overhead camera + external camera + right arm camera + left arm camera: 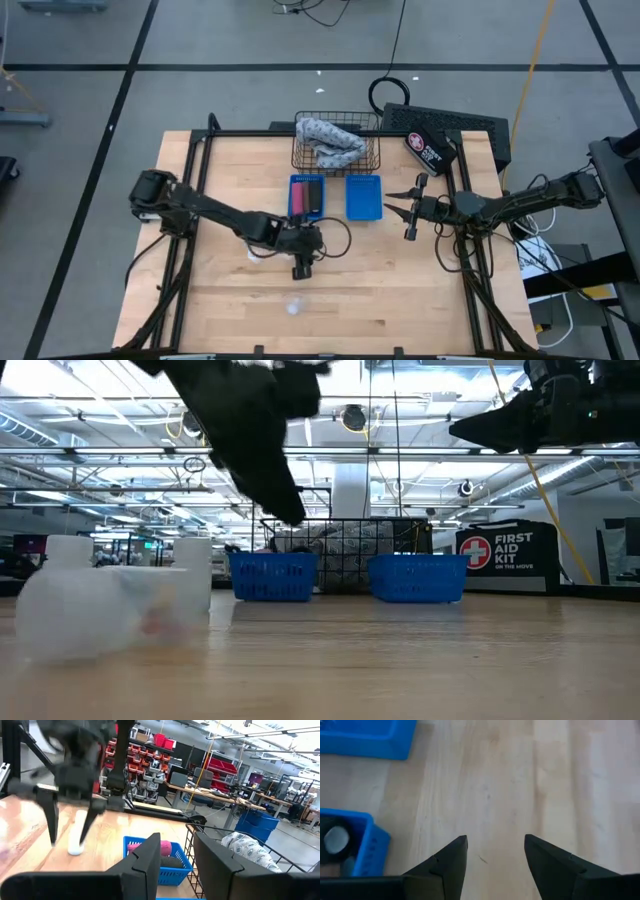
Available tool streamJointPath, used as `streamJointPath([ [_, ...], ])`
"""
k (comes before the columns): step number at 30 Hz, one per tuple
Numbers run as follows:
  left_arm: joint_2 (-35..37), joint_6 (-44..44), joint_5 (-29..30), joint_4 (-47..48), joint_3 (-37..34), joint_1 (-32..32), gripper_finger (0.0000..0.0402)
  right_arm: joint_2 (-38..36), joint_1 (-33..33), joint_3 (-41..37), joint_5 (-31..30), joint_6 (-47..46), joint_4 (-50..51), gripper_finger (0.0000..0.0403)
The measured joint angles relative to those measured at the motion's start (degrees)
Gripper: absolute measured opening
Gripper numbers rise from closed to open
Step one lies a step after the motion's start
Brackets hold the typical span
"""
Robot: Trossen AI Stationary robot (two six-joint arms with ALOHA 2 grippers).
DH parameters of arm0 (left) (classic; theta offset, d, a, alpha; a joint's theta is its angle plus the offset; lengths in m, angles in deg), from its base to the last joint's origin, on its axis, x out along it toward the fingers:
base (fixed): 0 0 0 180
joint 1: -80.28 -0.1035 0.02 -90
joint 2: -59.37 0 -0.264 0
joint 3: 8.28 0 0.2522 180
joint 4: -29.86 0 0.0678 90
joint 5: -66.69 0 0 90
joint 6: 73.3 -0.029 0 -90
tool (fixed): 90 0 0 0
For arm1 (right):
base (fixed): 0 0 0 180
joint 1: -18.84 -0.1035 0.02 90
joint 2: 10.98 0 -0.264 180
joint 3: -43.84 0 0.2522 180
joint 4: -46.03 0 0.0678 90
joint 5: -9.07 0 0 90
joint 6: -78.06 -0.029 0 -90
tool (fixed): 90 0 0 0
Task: Pick & Place Medicine items
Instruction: Put the bottom white pill bottle into the right blue bin
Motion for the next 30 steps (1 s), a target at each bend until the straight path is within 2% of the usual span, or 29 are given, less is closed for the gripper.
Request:
streamJointPath([
  [5, 8.1, 4.9, -1.2, 6.2, 0.0, 3.0, 0.0207, 0.0, 0.0, 0.0, 0.0, 0.0, 0.5, 0.0105],
  [10, 11.3, 16.1, -2.9, 10.0, 0.0, 7.8, 0.0207, 0.0, 0.0, 0.0, 0.0, 0.0, 0.4, 0.0105],
  [18, 5.1, 27.2, -3.7, 11.1, 0.0, 16.2, 0.0207, 0.0, 0.0, 0.0, 0.0, 0.0, 0.4, 0.0105],
  [24, 1.4, 24.6, -0.9, 12.0, -0.1, 18.2, 0.0207, 0.0, 0.0, 0.0, 0.0, 0.0, -0.3, 0.0105],
  [30, 1.0, 25.6, -3.9, 11.2, 0.0, 17.6, 0.0207, 0.0, 0.0, 0.0, 0.0, -1.2, -0.7, 0.0105],
])
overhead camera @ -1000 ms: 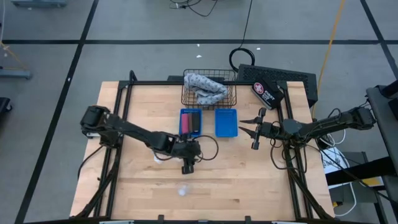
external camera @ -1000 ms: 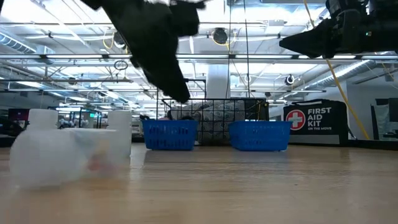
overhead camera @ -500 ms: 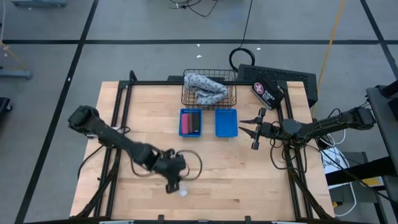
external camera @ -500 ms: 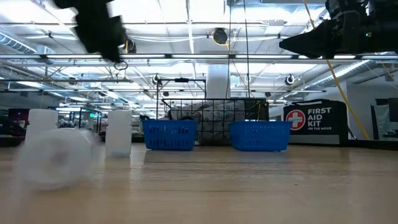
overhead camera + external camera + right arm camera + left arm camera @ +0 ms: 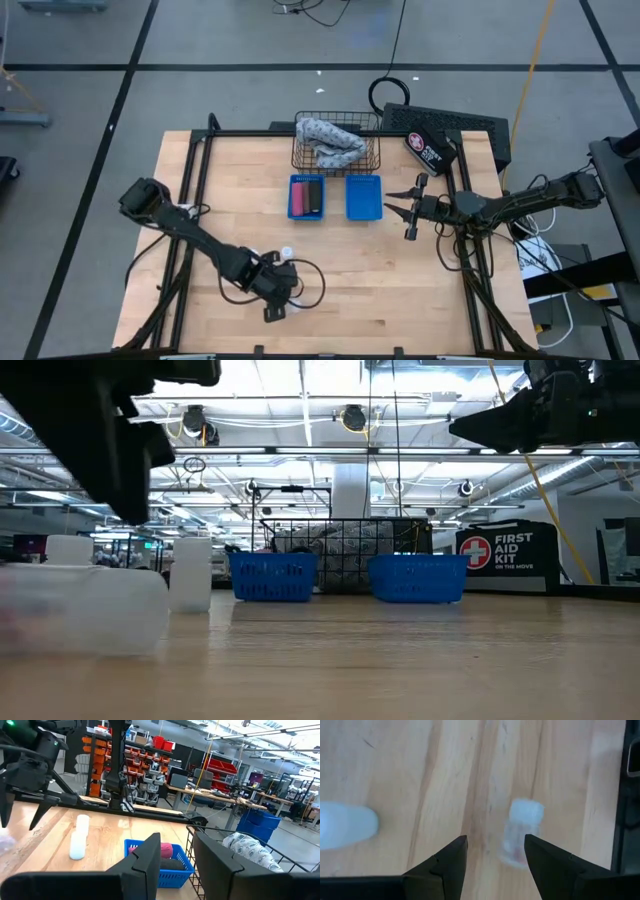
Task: Pick & Place Medicine items
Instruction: Put the bottom white pill bottle into the right blue bin
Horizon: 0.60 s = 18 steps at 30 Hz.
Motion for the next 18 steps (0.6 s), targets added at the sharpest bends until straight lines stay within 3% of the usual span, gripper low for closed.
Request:
streamJointPath([
  [18, -0.8, 1.1, 1.0, -1.3, 0.0, 0.5, 0.0207, 0.0, 0.0, 0.0, 0.0, 0.2, -0.2, 0.0105],
])
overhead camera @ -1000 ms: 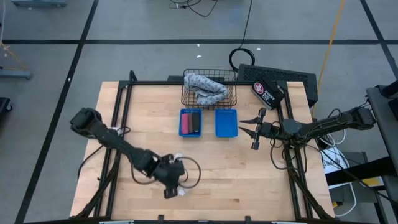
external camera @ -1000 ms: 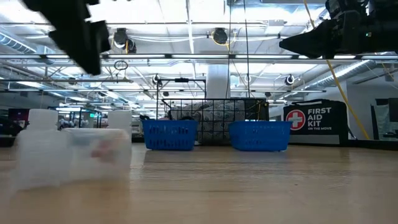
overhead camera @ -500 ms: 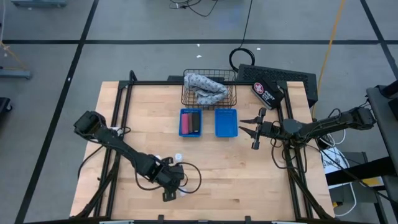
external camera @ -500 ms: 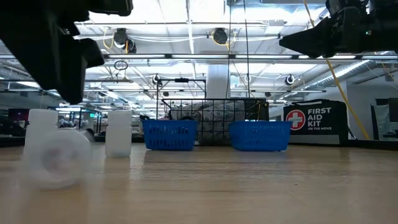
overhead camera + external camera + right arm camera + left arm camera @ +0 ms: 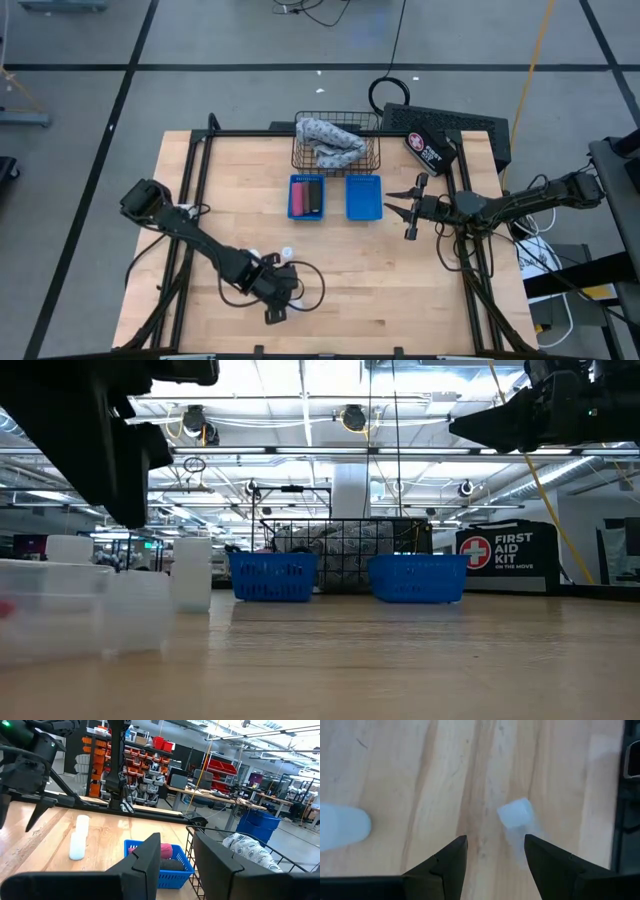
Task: Pick & Place Medicine items
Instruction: Put the bottom white pill bottle into the right blue bin
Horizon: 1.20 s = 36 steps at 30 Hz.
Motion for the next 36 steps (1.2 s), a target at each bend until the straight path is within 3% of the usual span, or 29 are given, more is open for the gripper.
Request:
streamJointPath([
  [10, 0.0, 13.5, -0.6, 0.7, 0.0, -0.3, 0.0207, 0.0, 0.0, 0.0, 0.0, 0.0, 0.0, 0.0105],
  [17, 0.0, 8.0, 1.7, -0.5, 0.0, -0.5, 0.021, 0.0, 0.0, 0.0, 0.0, 0.0, 0.0, 0.0105],
  [28, -3.9, 9.1, -3.5, -2.8, 0.0, -0.6, 0.0287, 0.0, 0.0, 0.0, 0.0, -0.2, 0.0, 0.0105],
  [36, -5.0, 0.5, -0.7, -4.4, 0.0, -0.5, 0.0297, 0.0, 0.0, 0.0, 0.0, -0.2, 0.0, 0.0105],
])
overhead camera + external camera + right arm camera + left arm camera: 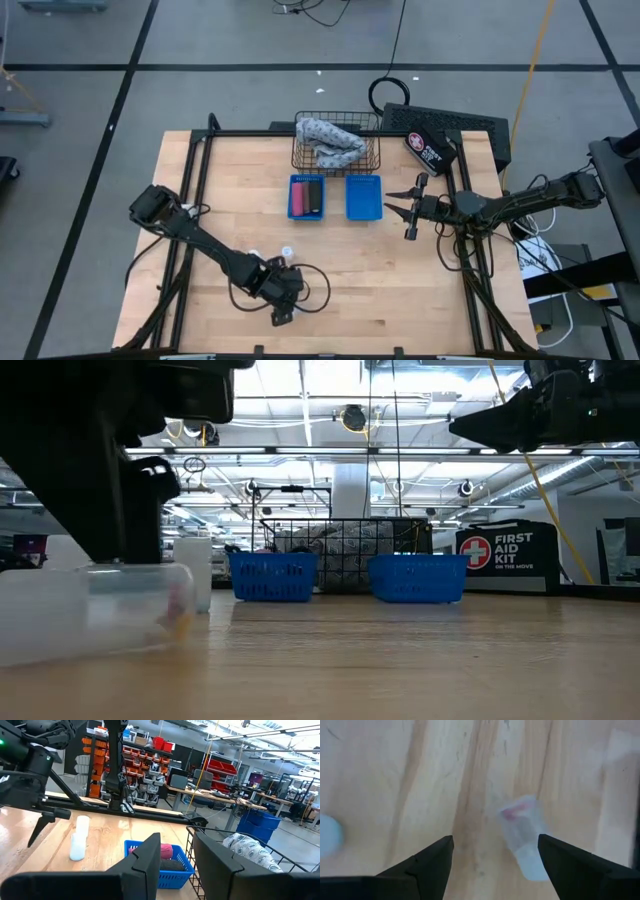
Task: Pick & Place Medicine items
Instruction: Put the bottom white pill bottle into the right blue bin
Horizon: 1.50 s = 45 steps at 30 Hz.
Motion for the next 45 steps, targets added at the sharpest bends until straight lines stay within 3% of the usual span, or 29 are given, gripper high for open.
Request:
streamJointPath([
  [3, 0.0, -3.3, 1.8, 0.1, 0.0, 0.3, 0.0288, 0.0, 0.0, 0.0, 0.0, 0.0, 0.0, 0.0105],
  [10, 0.0, -1.7, 2.0, 0.2, 0.0, 0.5, 0.0274, 0.0, 0.0, 0.0, 0.0, 0.0, 0.0, 0.0105],
  [22, 0.0, 4.8, -2.4, 0.1, 0.0, 1.6, 0.028, 0.0, 0.0, 0.0, 0.0, 0.0, 0.0, 0.0105],
  [30, -2.4, -7.3, 0.2, -2.2, 0.0, 4.0, 0.028, 0.0, 0.0, 0.0, 0.0, 0.0, 0.1, 0.0105],
  [35, -5.7, -7.0, -0.1, -5.1, 0.1, 3.6, 0.028, 0.0, 0.0, 0.0, 0.0, -0.1, 0.4, 0.0105],
  [38, -6.8, -7.0, 1.4, -6.8, 0.2, 3.2, 0.028, 0.0, 0.0, 0.0, 0.0, 0.0, 0.1, 0.0105],
  [45, -7.4, -12.5, 11.5, -11.3, -0.1, 2.2, 0.028, 0.0, 0.0, 0.0, 0.0, 0.0, 0.1, 0.0105],
])
